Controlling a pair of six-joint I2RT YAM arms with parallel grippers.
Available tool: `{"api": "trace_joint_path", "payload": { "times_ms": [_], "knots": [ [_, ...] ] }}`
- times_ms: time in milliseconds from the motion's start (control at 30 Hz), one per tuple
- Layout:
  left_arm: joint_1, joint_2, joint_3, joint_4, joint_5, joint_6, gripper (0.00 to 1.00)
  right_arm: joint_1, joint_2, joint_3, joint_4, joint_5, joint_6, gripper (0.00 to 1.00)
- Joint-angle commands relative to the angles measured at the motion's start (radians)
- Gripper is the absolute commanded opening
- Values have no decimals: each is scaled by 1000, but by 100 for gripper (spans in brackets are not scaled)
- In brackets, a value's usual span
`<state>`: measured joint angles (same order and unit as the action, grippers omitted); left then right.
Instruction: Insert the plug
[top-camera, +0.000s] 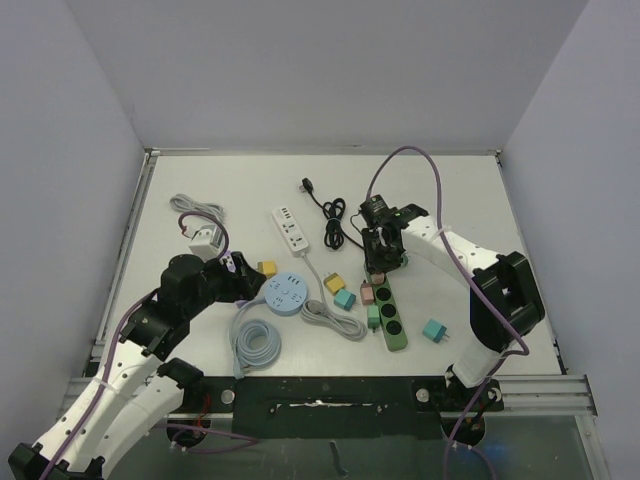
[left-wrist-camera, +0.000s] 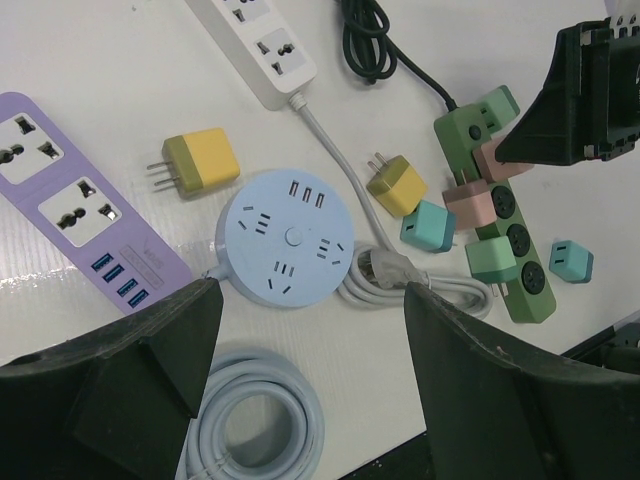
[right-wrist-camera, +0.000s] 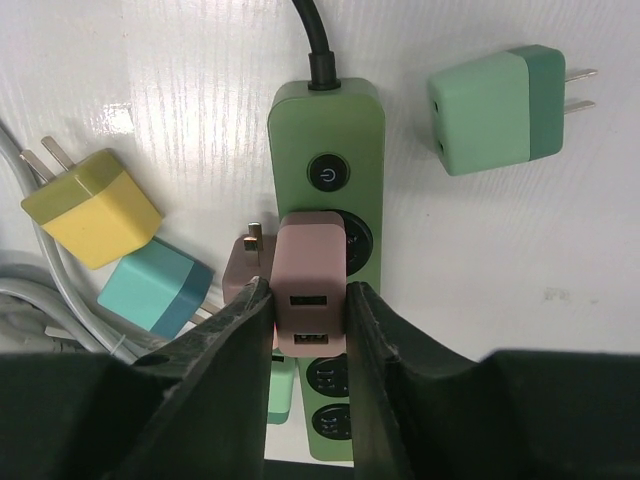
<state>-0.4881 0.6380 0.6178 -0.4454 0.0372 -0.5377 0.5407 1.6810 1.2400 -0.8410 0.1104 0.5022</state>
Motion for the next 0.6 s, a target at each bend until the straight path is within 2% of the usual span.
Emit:
{"api": "trace_joint_path", "payload": {
  "times_ms": [0, 67, 200, 267, 433, 567],
  "knots": [
    [2, -2, 10, 28, -2, 2, 72, 0, 48, -26, 35, 35, 5, 20],
    [2, -1, 10, 28, -3, 3, 72, 1, 67, -39, 44, 30, 0, 16],
    [2, -5, 10, 26, -3, 4, 72, 0, 116, -81, 79, 19, -7, 0],
    [2, -8, 11, 26, -4, 5, 72, 1, 144, -108, 100, 19, -8, 0],
    [2, -8, 10, 29, -5, 6, 72, 22, 206, -140, 111, 135, 34, 0],
    [3, -8, 8, 28, -8, 7, 72, 31, 217, -146, 134, 151, 57, 0]
  ]
}}
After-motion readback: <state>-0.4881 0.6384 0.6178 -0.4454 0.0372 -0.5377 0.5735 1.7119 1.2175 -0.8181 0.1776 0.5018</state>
